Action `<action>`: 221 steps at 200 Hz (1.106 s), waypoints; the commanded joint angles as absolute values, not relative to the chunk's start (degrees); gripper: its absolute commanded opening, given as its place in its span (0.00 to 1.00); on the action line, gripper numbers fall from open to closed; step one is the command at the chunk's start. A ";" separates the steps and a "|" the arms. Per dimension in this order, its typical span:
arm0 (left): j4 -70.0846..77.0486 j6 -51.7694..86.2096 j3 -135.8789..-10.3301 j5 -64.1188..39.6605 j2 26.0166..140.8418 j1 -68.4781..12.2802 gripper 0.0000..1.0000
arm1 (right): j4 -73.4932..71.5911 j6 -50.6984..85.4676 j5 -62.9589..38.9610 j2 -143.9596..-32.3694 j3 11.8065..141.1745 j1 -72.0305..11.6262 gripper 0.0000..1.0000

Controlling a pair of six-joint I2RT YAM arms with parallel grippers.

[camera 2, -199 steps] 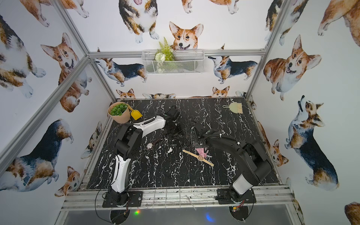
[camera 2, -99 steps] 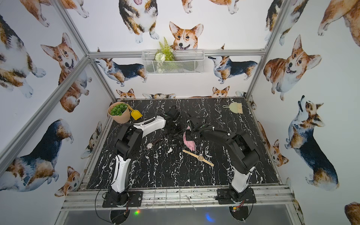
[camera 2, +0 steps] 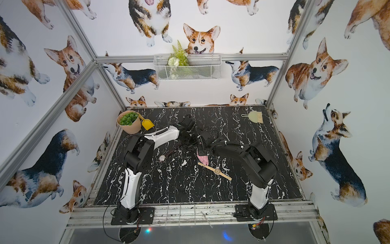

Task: Wipe the watch dial
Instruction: Wipe the dirt from the watch dial, then place the cleaning item at the center of the board, then place the watch at the center of the board.

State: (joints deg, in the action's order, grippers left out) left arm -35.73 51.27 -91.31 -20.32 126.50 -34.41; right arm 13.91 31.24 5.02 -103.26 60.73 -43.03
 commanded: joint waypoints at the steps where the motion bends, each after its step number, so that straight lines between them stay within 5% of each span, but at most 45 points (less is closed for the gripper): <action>1: -41.06 53.58 -84.69 -14.91 131.60 -34.00 0.47 | 23.53 29.35 5.04 -102.97 58.35 -43.91 0.09; 99: -41.79 53.88 -85.17 -13.24 131.97 -33.57 0.46 | 31.32 25.91 14.21 -97.43 54.29 -43.14 0.09; 221: -37.16 66.05 -81.52 -11.35 126.13 -31.69 0.46 | 33.81 27.38 8.07 -85.72 53.91 -26.68 0.11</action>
